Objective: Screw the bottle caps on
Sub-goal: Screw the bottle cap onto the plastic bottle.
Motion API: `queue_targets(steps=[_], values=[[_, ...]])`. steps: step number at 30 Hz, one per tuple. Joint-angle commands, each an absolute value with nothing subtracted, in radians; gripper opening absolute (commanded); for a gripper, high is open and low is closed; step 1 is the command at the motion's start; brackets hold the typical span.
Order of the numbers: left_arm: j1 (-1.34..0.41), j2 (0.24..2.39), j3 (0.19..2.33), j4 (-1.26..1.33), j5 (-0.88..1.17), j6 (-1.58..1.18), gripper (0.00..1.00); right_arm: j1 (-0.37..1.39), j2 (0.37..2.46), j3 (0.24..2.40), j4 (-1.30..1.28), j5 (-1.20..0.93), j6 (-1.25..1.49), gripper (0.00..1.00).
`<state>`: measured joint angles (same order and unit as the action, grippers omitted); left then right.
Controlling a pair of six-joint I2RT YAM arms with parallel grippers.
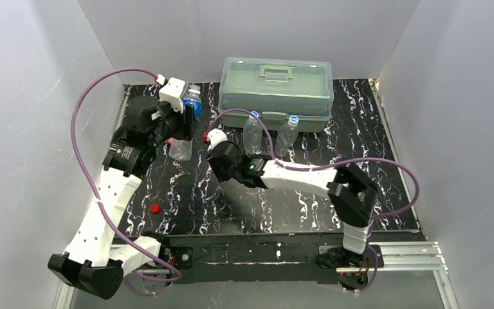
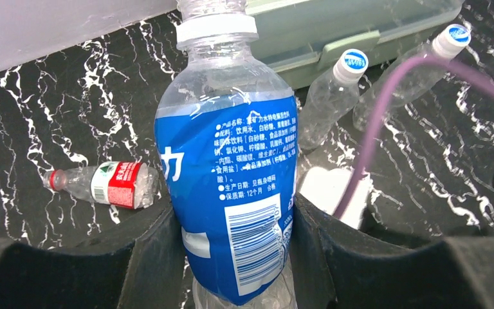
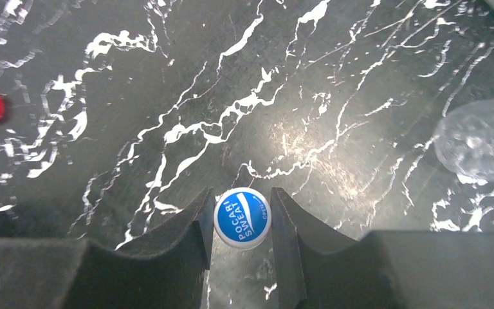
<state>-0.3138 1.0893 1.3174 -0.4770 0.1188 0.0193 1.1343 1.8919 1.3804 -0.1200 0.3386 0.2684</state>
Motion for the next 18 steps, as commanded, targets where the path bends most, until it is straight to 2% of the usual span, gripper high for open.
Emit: queue_targets(steps=[1,6,12,15,18], values=[[-0.316,1.012,1.270,-0.405,0.153,0.123,0.23,1.121,1.743,1.329,-0.228,0.361,0.351,0.21],[-0.317,0.955,1.197,-0.394,0.246,0.180,0.22,1.041,1.567,1.289,-0.345,0.284,0.402,0.22],[-0.316,0.932,1.127,-0.374,0.509,0.221,0.16,0.887,1.399,1.377,-0.485,0.111,0.414,0.26],[-0.317,0.929,1.079,-0.313,0.709,0.188,0.16,0.777,1.368,1.470,-0.537,-0.042,0.413,0.27],[-0.322,0.934,1.032,-0.242,0.803,0.143,0.17,0.630,1.368,1.545,-0.529,-0.254,0.453,0.28]])
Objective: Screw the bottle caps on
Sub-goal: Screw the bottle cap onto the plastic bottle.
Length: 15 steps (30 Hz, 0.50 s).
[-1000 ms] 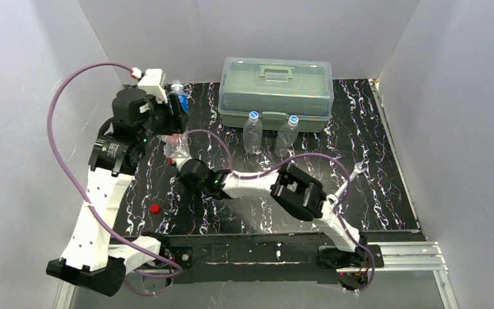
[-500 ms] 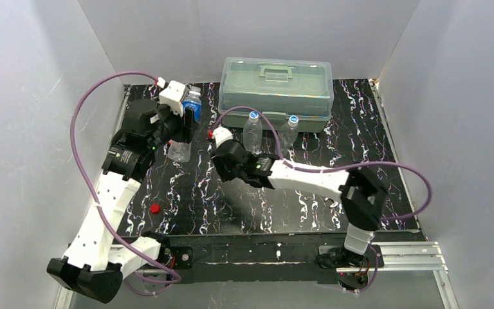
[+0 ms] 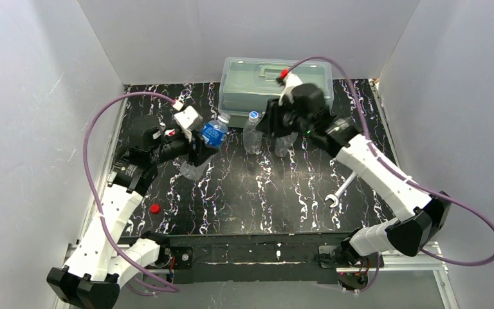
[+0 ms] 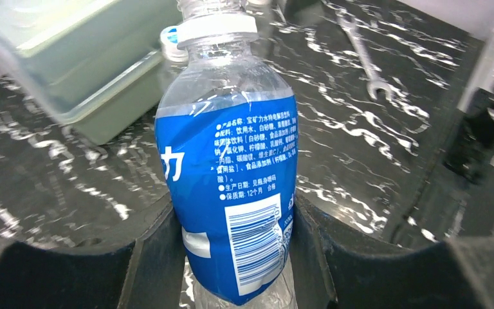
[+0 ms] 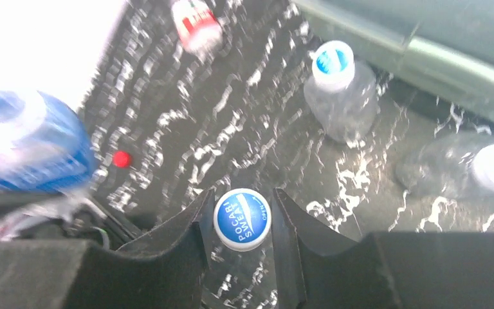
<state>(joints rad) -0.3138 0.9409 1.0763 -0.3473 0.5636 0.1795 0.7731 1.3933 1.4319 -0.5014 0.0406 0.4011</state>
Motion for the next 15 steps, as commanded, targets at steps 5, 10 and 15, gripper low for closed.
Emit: queue_targets(steps=[5,10,15], values=[[-0.362,0.943,0.970,-0.090,0.848,0.063,0.16,0.487,1.388,1.556,-0.321,-0.575,0.639,0.29],[-0.391,0.981,0.963,0.010,0.841,0.013,0.15,0.465,1.401,1.499,-0.050,-0.686,0.858,0.31],[-0.397,1.027,0.984,0.049,0.852,0.008,0.14,0.466,1.414,1.493,-0.009,-0.699,0.901,0.32]])
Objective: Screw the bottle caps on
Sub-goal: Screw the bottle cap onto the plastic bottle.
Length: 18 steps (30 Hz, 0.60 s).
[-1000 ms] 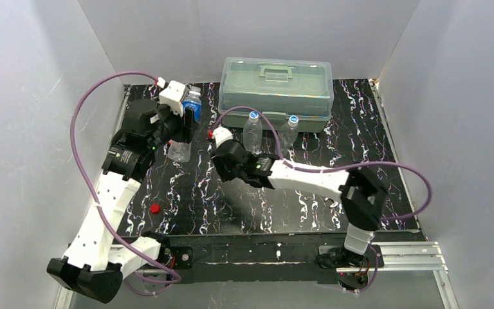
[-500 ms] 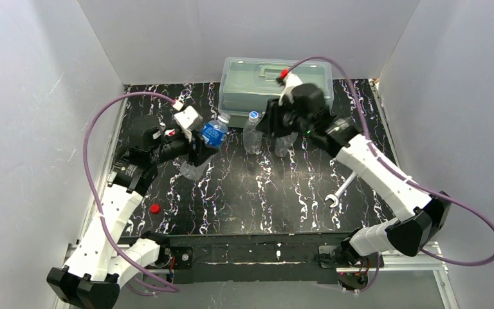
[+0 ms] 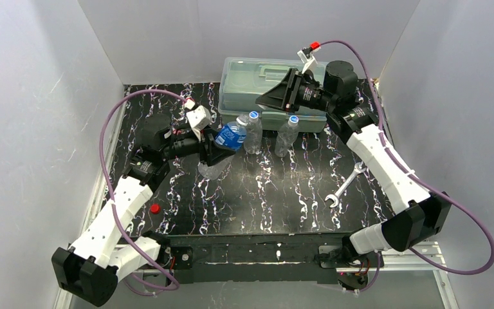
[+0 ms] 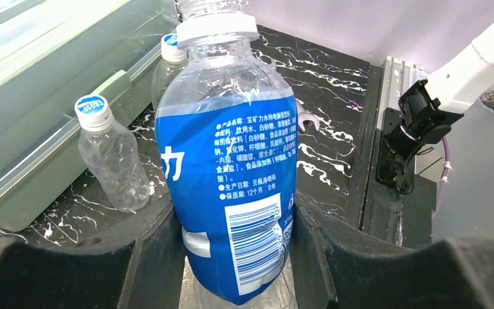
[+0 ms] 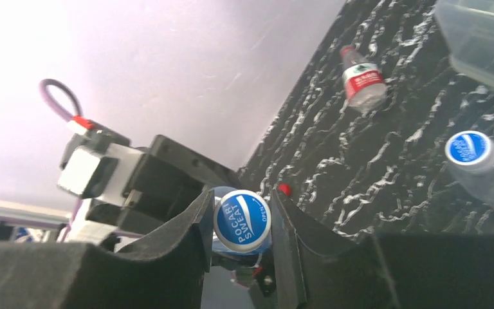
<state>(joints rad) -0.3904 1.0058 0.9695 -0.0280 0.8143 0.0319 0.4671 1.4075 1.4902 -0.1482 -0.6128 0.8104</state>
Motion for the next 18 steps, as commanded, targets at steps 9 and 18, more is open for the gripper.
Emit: queue_targets(steps=[9,18], values=[[-0.416,1.034,0.984,0.106,0.847,-0.054,0.13,0.501,1.423,1.477,-0.009,-0.695,0.884,0.33],[-0.426,1.039,0.948,0.183,0.846,-0.114,0.13,0.534,1.424,1.474,-0.009,-0.676,0.877,0.33]])
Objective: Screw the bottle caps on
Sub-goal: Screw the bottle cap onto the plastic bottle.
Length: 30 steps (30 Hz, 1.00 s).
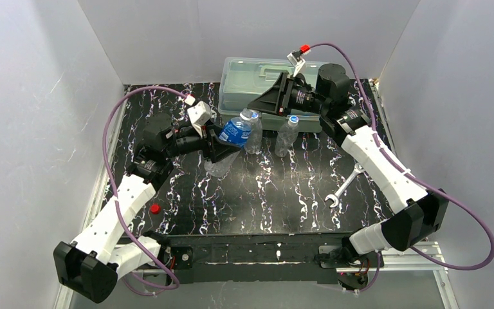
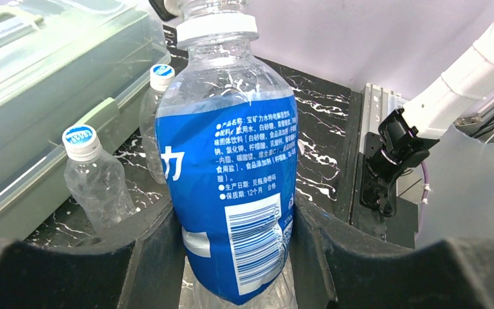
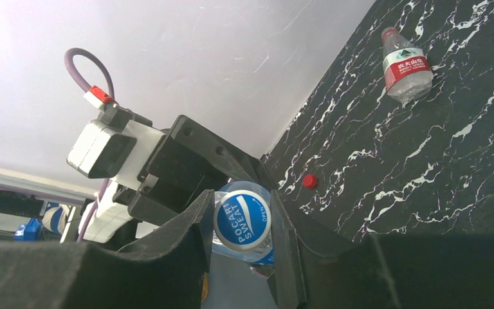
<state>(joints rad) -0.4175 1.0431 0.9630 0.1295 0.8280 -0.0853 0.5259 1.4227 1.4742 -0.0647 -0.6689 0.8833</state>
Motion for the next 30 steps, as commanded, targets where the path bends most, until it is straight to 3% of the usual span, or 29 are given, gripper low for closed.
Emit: queue_targets(steps=[1,14,24,30], values=[[-0.426,1.040,0.946,0.188,0.845,-0.117,0.13,0.537,1.425,1.474,-0.009,-0.676,0.877,0.33],[-0.428,1.055,0.931,0.235,0.851,-0.142,0.11,0.579,1.419,1.483,-0.061,-0.671,0.834,0.34],[-0.431,1.040,0.916,0.241,0.915,-0.155,0.00,0.638,1.469,1.624,-0.344,-0.648,0.614,0.35],[-0.440,1.017,0.897,0.244,0.914,-0.158,0.00,0.716,1.502,1.705,-0.502,-0.604,0.505,0.35]])
